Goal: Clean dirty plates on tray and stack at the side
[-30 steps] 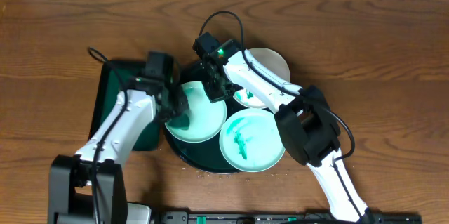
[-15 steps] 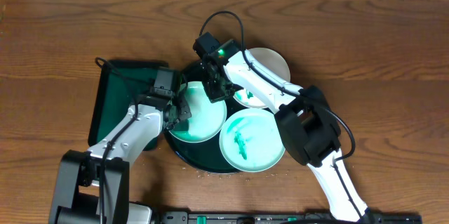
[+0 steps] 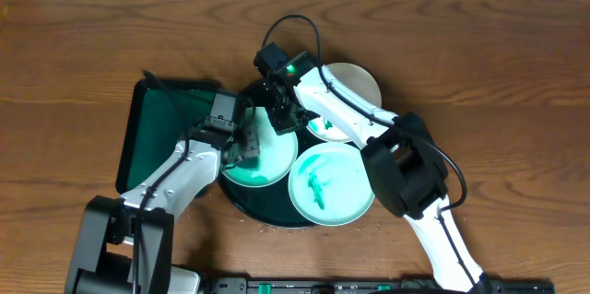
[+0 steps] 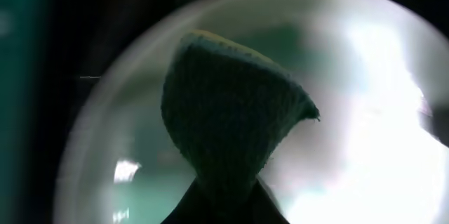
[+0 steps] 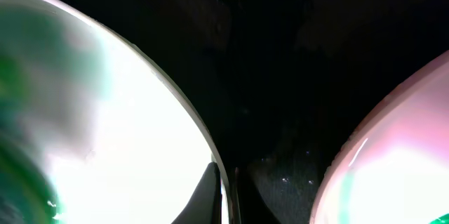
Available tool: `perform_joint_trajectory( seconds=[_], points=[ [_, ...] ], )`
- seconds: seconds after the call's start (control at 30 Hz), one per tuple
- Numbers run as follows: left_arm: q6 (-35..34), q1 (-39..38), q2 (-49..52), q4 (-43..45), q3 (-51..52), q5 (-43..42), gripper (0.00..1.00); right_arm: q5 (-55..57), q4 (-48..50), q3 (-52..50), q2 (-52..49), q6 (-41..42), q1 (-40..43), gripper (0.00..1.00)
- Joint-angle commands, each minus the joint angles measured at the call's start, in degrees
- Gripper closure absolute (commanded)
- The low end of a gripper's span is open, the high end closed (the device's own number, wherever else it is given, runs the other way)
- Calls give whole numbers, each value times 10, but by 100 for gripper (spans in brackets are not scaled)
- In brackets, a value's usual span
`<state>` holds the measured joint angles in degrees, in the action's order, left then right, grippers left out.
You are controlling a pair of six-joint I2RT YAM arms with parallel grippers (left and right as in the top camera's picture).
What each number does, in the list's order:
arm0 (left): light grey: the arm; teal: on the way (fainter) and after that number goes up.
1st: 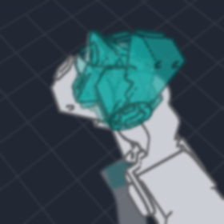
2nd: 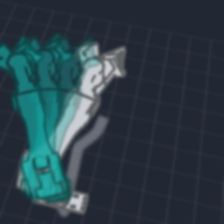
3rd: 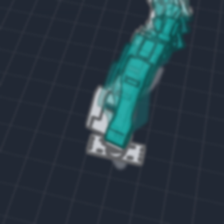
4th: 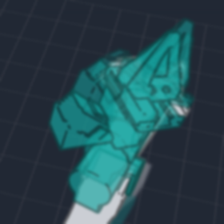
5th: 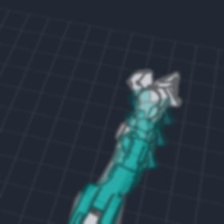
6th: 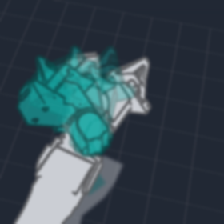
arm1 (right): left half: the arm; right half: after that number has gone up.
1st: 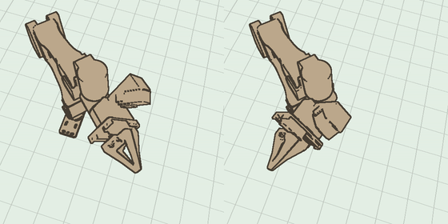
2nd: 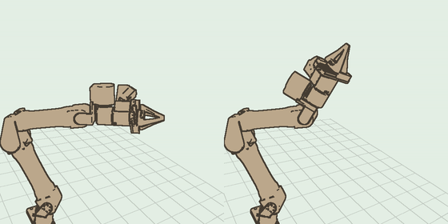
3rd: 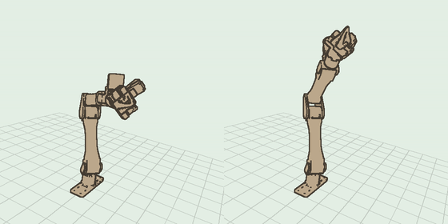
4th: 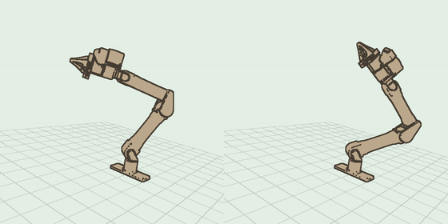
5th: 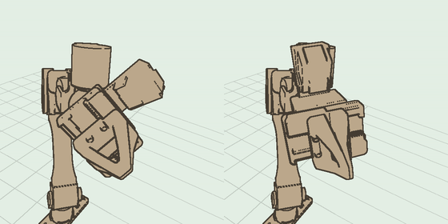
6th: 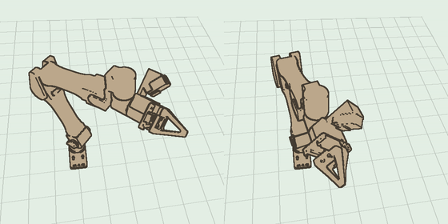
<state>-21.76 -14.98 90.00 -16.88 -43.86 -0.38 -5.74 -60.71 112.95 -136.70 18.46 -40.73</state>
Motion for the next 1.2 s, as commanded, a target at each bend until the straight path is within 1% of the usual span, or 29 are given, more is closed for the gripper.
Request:
perform_joint_trajectory(
  seconds=[0.0,0.03,0.17,0.23,0.27,0.37,0.6,0.67,0.77,0.8,0.83,0.97,1.0,1.07,1.17],
  points=[
    [-67,8,3,-28,-3,132,93,14,11,-11,-6,12,1,99],
    [-69,7,3,-34,-3,122,93,14,11,-11,-6,12,1,99],
    [-58,3,3,-59,-2,-14,93,14,12,-11,-6,12,1,99],
    [-31,-5,3,-60,-2,-102,93,14,12,-11,-6,12,1,99],
    [-5,-13,3,-55,-2,-164,93,14,12,-11,-6,12,1,99],
    [19,-18,3,-41,-4,-215,93,9,11,-11,-6,12,1,99],
    [18,10,-10,-35,-49,-204,93,-64,-13,-11,-6,-5,2,99],
    [18,22,-17,-40,-66,-189,93,-75,-25,-11,-6,-4,2,97],
    [16,41,-34,-62,-93,-151,93,-88,-46,-11,-6,-1,3,68],
    [16,48,-40,-73,-105,-136,93,-88,-54,-11,-6,-1,3,64],
    [16,55,-46,-84,-116,-125,93,-88,-59,-11,-6,0,3,63],
    [16,79,-70,-123,-158,-89,93,-87,-68,-11,-5,16,5,67],
    [16,82,-73,-130,-164,-80,93,-87,-71,-11,-5,22,5,69],
    [18,93,-83,-153,-182,-45,93,-80,-75,-11,-5,31,6,76],
    [18,110,-92,-190,-192,12,93,-42,-71,-19,-5,49,4,80]
  ],
)
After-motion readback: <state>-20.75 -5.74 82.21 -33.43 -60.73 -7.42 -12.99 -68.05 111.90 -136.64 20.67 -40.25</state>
